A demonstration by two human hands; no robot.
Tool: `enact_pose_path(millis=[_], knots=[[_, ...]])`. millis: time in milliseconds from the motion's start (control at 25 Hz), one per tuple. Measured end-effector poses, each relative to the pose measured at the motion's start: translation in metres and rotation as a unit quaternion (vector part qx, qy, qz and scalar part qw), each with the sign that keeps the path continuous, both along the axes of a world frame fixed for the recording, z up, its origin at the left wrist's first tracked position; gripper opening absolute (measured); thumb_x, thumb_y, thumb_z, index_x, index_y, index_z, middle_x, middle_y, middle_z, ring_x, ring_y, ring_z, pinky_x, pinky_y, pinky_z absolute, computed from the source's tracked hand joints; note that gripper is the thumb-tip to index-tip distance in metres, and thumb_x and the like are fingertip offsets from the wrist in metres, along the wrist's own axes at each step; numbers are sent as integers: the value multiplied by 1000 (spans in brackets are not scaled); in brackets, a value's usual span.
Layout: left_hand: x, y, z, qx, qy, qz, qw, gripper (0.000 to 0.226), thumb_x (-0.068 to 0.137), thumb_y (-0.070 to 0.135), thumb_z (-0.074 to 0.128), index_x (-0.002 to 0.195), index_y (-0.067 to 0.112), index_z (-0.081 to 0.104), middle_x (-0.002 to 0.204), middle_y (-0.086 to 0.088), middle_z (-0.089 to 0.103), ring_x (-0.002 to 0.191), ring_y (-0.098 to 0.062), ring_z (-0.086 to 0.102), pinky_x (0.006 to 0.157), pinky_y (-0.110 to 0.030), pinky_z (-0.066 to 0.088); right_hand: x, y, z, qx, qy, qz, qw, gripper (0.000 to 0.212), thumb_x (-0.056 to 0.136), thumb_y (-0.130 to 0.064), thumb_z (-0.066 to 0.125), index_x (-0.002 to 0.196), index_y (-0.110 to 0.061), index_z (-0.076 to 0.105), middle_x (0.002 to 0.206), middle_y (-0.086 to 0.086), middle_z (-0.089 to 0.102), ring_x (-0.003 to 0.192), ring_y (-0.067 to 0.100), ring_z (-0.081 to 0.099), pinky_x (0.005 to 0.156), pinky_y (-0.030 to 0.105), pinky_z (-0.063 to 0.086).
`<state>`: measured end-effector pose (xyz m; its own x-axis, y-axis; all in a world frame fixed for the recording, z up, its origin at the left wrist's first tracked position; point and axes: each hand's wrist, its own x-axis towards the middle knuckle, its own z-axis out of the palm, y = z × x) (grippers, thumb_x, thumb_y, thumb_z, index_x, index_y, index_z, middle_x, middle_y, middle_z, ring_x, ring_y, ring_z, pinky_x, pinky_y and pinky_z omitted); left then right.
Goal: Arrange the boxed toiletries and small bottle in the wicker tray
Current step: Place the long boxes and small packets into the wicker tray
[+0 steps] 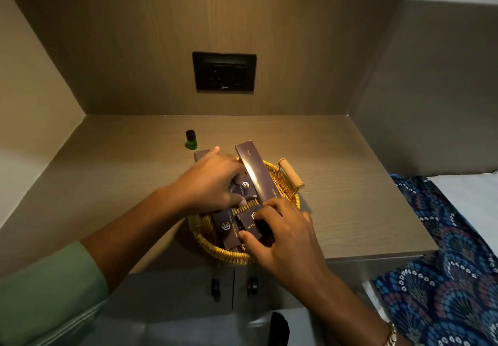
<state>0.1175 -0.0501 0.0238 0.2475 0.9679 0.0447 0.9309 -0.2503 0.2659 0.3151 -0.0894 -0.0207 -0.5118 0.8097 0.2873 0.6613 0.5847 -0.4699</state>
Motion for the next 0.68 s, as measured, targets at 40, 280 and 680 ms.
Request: enact_pose_path(millis=[40, 280, 680], knots=[[5, 1, -5, -4, 14, -2, 1000, 31, 72, 44, 74, 79, 23, 53, 80, 8, 51, 80, -12, 48, 114, -42, 17, 1, 0, 0, 3, -4, -13, 1000, 36, 79, -51, 65, 100, -23, 62, 106, -3, 60, 101, 15, 56, 79, 38, 46], [11, 2, -18, -34, 22, -3, 999, 31, 75, 45, 72, 81, 29, 46, 84, 10, 47, 85, -9, 42, 116, -46, 8, 7, -6, -5, 42, -53, -37, 997, 39, 82, -60, 55, 96, -25, 65, 101, -2, 63, 96, 15, 57, 73, 37, 44], [8, 0, -17, -40, 5, 16, 999, 22, 78, 41, 70, 82, 24, 58, 86, 8, 57, 89, -12, 51, 116, -45, 1, 9, -11, -6, 50, -59, -48, 996, 27, 82, -44, 65, 87, -19, 74, 85, 1, 66, 83, 19, 62, 68, 39, 46]])
